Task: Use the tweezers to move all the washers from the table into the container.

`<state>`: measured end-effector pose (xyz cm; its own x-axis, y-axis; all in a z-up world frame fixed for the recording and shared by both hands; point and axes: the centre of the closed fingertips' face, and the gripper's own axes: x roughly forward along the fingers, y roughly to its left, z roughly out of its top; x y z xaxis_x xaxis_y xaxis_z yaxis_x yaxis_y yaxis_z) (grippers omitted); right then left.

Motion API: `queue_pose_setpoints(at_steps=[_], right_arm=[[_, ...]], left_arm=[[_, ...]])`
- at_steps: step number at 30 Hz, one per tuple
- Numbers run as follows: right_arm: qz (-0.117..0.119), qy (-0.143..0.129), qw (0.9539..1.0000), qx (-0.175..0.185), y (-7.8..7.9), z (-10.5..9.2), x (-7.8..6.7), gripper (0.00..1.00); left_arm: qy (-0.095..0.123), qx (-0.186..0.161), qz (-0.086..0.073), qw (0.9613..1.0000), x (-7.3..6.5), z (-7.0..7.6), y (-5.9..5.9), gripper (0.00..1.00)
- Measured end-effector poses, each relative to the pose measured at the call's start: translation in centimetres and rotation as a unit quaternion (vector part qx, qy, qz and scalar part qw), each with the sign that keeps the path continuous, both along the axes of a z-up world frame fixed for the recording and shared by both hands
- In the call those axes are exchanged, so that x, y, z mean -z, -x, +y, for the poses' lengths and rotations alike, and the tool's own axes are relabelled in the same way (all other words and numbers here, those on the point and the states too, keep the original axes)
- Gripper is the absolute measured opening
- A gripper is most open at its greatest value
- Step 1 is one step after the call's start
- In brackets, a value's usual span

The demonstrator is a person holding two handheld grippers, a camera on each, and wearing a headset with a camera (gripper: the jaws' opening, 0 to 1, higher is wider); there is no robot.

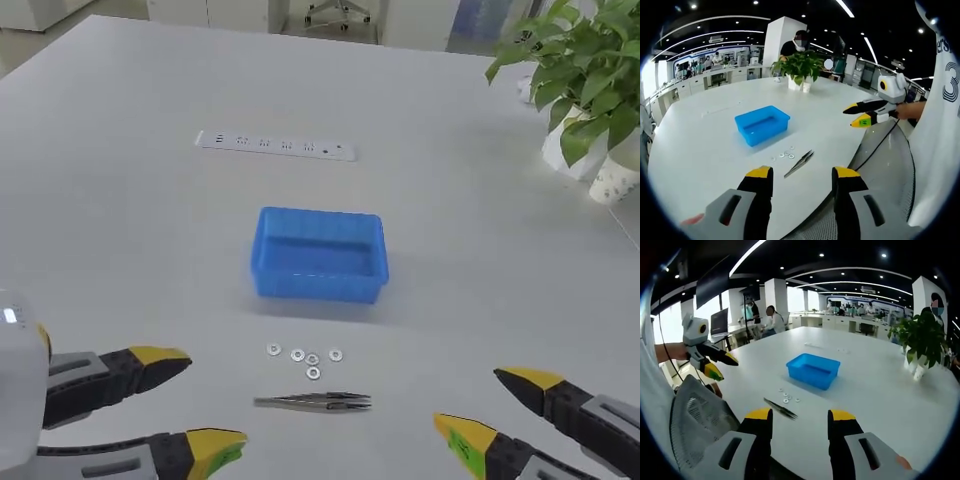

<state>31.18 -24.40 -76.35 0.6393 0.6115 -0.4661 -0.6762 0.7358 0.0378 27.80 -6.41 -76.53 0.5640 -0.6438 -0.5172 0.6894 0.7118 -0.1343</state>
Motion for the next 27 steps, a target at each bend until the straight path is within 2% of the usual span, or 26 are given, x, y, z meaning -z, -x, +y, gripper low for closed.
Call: queue_pose_setpoints(at_steps=[7, 13, 14, 17, 20, 22, 27], right_arm=[[0.004, 0.007, 0.9999, -0.012, -0.1, 0.5, 0.4, 0.45], [0.001, 0.024, 0.9993, -0.028, -0.2, 0.8, 0.7, 0.44], [0.001, 0.033, 0.9989, -0.033, -0.3, 0.9, 1.0, 0.44], [0.002, 0.039, 0.9983, -0.043, -0.4, 1.1, 1.2, 0.44], [0.002, 0.045, 0.9976, -0.052, -0.5, 1.4, 1.5, 0.44], [0.001, 0.059, 0.9959, -0.069, -0.7, 1.8, 1.8, 0.44], [-0.01, 0.087, 0.9898, -0.113, -1.1, 3.4, 2.7, 0.44]], left_arm=[[-0.006, 0.004, 0.006, 1.0, 1.0, -0.1, -0.2, 0.5], [-0.009, 0.005, -0.002, 0.9999, 1.4, -0.1, -1.1, 0.5], [-0.012, 0.006, -0.001, 0.9999, 1.5, -0.1, -1.2, 0.5], [-0.035, 0.02, -0.001, 0.9992, 2.2, 0.2, -1.5, 0.5], [-0.044, 0.031, 0.0, 0.9985, 2.6, 0.2, -1.6, 0.5], [-0.042, 0.04, -0.001, 0.9983, 3.0, 0.0, -1.8, 0.5], [-0.039, 0.049, 0.01, 0.998, 4.0, -0.7, -1.9, 0.5]])
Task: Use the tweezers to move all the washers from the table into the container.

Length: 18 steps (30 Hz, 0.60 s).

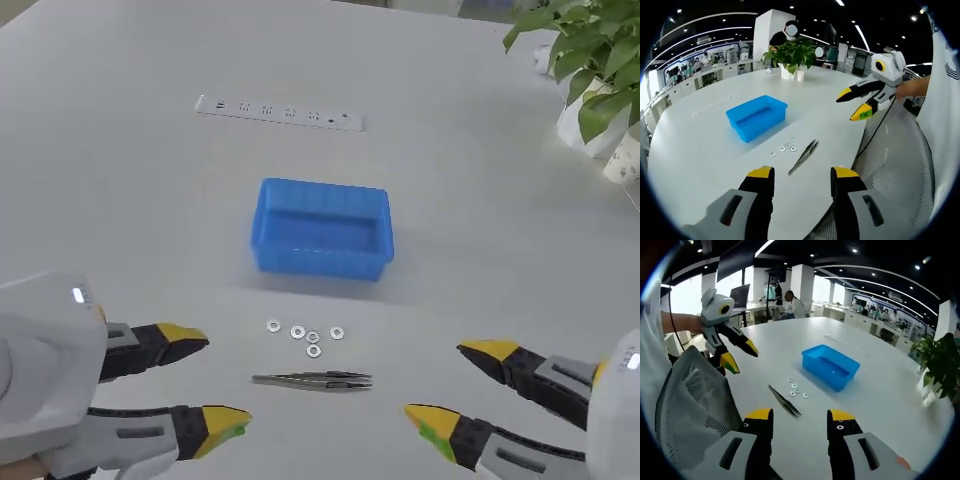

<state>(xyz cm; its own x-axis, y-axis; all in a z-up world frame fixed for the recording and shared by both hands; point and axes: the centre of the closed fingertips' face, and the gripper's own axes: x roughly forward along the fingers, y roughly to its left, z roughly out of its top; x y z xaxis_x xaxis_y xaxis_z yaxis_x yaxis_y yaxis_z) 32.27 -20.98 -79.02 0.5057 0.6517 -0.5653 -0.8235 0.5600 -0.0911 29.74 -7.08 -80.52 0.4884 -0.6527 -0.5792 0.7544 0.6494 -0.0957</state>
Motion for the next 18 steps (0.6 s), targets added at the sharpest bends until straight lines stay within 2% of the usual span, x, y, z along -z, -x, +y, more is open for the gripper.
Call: queue_pose_setpoints(at_steps=[5, 11, 14, 18], right_arm=[[0.008, 0.014, 0.9995, -0.029, -0.2, 1.3, 1.2, 0.43], [0.012, 0.033, 0.9972, -0.066, -0.7, 2.8, 2.7, 0.42], [0.011, 0.042, 0.996, -0.078, -1.1, 3.2, 3.4, 0.4], [0.011, 0.061, 0.9915, -0.114, -1.5, 4.4, 4.7, 0.36]], left_arm=[[-0.003, 0.005, 0.015, 0.9999, 1.8, -0.6, -0.7, 0.47], [-0.007, 0.013, 0.018, 0.9997, 3.0, -1.5, -2.0, 0.46], [-0.018, 0.025, 0.011, 0.9995, 3.7, -1.9, -2.6, 0.46], [-0.036, 0.034, 0.017, 0.9986, 5.0, -1.9, -2.8, 0.43]])
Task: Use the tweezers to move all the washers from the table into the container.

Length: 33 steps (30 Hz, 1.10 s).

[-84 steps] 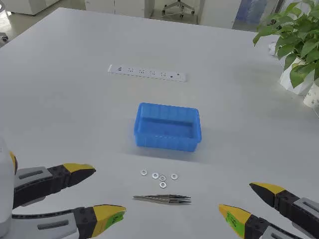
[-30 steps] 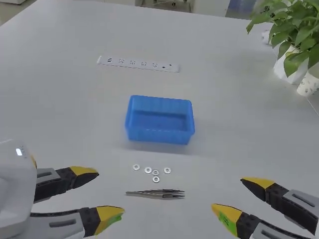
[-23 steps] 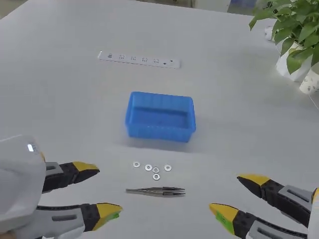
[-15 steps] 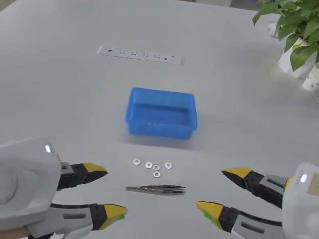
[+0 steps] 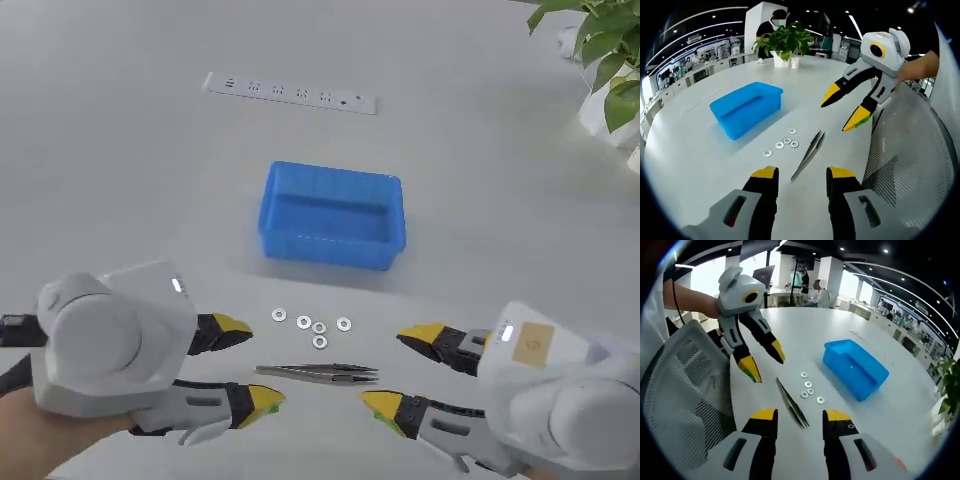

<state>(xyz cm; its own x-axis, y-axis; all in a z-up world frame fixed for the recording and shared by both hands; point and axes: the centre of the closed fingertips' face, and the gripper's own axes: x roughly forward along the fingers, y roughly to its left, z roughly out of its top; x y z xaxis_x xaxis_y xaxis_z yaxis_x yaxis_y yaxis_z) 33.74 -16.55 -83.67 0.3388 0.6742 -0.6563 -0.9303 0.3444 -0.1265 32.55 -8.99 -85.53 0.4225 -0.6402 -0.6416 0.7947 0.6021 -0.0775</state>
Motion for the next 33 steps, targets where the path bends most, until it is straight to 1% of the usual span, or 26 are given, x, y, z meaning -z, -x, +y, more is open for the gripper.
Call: queue_pose_setpoints(at_steps=[1, 2, 3, 4, 5, 6, 7, 8, 10, 11, 13, 15, 17, 19, 20, 23, 24, 26, 27, 29, 31, 33], right_arm=[[0.002, 0.008, 0.9999, -0.011, 0.0, 0.3, 0.4, 0.35], [0.001, 0.02, 0.9993, -0.031, 0.1, 0.7, 0.8, 0.34], [-0.004, 0.023, 0.9988, -0.042, 0.1, 1.1, 1.0, 0.33], [0.004, 0.037, 0.9975, -0.06, 0.3, 1.3, 1.6, 0.32], [0.006, 0.051, 0.9963, -0.069, 0.3, 1.4, 2.0, 0.31], [-0.002, 0.058, 0.9949, -0.082, 0.1, 1.7, 2.2, 0.3], [0.0, 0.058, 0.9948, -0.084, 0.0, 1.9, 2.3, 0.29], [0.009, 0.061, 0.9943, -0.088, 0.0, 2.1, 2.6, 0.28], [0.014, 0.06, 0.9941, -0.089, -0.3, 2.3, 2.8, 0.25], [0.026, 0.066, 0.9929, -0.095, -0.3, 2.4, 3.2, 0.24], [0.034, 0.078, 0.9905, -0.108, -0.4, 2.4, 3.7, 0.23], [0.038, 0.087, 0.9885, -0.118, -0.4, 2.4, 4.1, 0.21], [0.052, 0.093, 0.9861, -0.127, -0.3, 2.4, 4.3, 0.21], [0.061, 0.098, 0.984, -0.135, -0.2, 2.4, 4.5, 0.2], [0.065, 0.107, 0.9816, -0.144, 0.0, 2.3, 4.8, 0.2], [0.061, 0.116, 0.9792, -0.155, -0.2, 2.3, 5.0, 0.18], [0.064, 0.115, 0.9787, -0.157, -0.3, 2.4, 5.0, 0.18], [0.076, 0.118, 0.9763, -0.165, -0.2, 2.5, 5.1, 0.18], [0.075, 0.121, 0.9746, -0.173, -0.1, 2.6, 5.2, 0.18], [0.083, 0.131, 0.9704, -0.185, 0.1, 2.7, 5.4, 0.18], [0.084, 0.142, 0.9663, -0.198, 0.1, 2.8, 5.6, 0.18], [0.081, 0.149, 0.9646, -0.202, -0.1, 3.0, 5.7, 0.17]], left_arm=[[-0.007, 0.002, 0.009, 0.9999, 0.5, 0.1, 0.1, 0.41], [-0.008, 0.004, 0.011, 0.9999, 0.6, 0.1, 0.1, 0.4], [-0.011, 0.005, 0.013, 0.9998, 1.0, 0.2, 0.1, 0.4], [-0.013, 0.008, 0.011, 0.9998, 1.1, 0.2, 0.1, 0.39], [-0.016, 0.012, 0.009, 0.9998, 1.2, 0.2, 0.1, 0.39], [-0.015, 0.014, 0.009, 0.9997, 1.2, 0.1, 0.1, 0.38], [-0.015, 0.016, 0.009, 0.9997, 1.2, 0.0, 0.0, 0.37], [-0.016, 0.017, 0.007, 0.9997, 1.3, 0.0, -0.1, 0.36], [-0.019, 0.02, 0.006, 0.9996, 1.5, -0.2, -0.5, 0.34], [-0.019, 0.022, 0.006, 0.9996, 1.5, -0.3, -0.6, 0.34], [-0.02, 0.029, 0.009, 0.9993, 1.9, -0.6, -0.8, 0.33], [-0.028, 0.039, 0.011, 0.9988, 2.2, -0.8, -0.8, 0.33], [-0.028, 0.046, 0.013, 0.9985, 2.4, -1.0, -0.9, 0.32], [-0.028, 0.053, 0.015, 0.9981, 2.5, -1.3, -0.9, 0.31], [-0.031, 0.057, 0.016, 0.9978, 2.6, -1.4, -0.9, 0.31], [-0.031, 0.064, 0.021, 0.9973, 2.8, -1.6, -0.9, 0.3], [-0.029, 0.065, 0.022, 0.9972, 2.8, -1.7, -1.0, 0.3], [-0.028, 0.067, 0.022, 0.9971, 2.9, -1.9, -1.0, 0.3], [-0.028, 0.068, 0.022, 0.997, 2.9, -1.9, -1.1, 0.3], [-0.029, 0.07, 0.024, 0.9969, 3.1, -2.0, -1.1, 0.29], [-0.029, 0.071, 0.024, 0.9967, 3.2, -2.1, -1.2, 0.28], [-0.028, 0.072, 0.025, 0.9967, 3.1, -2.1, -1.3, 0.28]])
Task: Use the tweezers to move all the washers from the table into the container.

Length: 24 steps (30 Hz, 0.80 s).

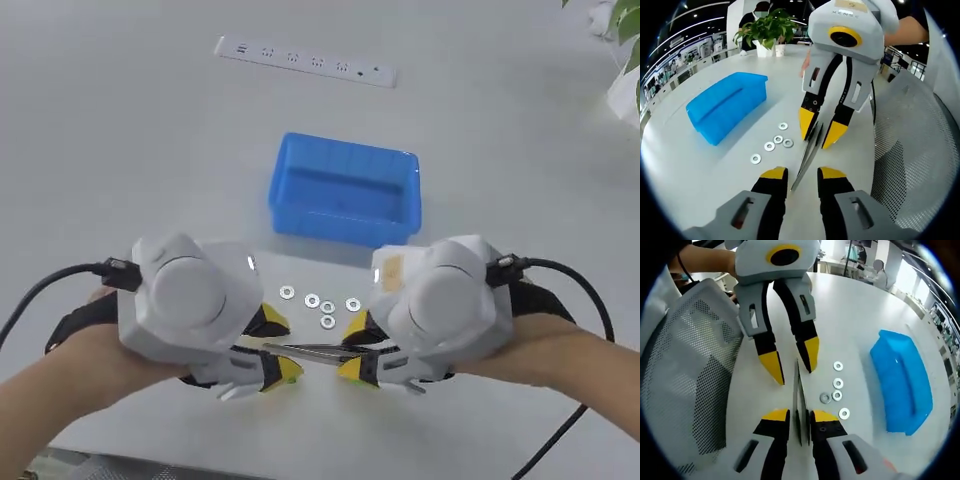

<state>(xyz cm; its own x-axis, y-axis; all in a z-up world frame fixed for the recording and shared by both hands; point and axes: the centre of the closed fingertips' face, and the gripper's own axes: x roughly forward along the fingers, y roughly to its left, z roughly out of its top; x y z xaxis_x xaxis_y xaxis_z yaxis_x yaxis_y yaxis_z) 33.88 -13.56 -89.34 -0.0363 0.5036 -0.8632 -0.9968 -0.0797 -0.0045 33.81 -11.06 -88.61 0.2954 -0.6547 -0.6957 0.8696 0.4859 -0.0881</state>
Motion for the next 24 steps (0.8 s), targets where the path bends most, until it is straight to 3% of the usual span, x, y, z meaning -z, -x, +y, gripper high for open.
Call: queue_pose_setpoints(at_steps=[11, 16, 24], right_arm=[[0.004, 0.017, 0.9996, -0.02, -0.23, 0.22, 0.02, 0.12], [-0.002, 0.026, 0.999, -0.036, -0.18, 0.17, 0.02, 0.11], [0.003, 0.021, 0.9993, -0.03, -0.13, 0.16, -0.01, 0.08]], left_arm=[[-0.013, 0.029, -0.005, 0.9995, 0.14, -0.27, 0.05, 0.18], [-0.027, 0.05, -0.011, 0.9983, 0.24, -0.27, 0.07, 0.08], [-0.041, 0.075, 0.0, 0.9964, 0.2, -0.24, 0.35, 0.07]])
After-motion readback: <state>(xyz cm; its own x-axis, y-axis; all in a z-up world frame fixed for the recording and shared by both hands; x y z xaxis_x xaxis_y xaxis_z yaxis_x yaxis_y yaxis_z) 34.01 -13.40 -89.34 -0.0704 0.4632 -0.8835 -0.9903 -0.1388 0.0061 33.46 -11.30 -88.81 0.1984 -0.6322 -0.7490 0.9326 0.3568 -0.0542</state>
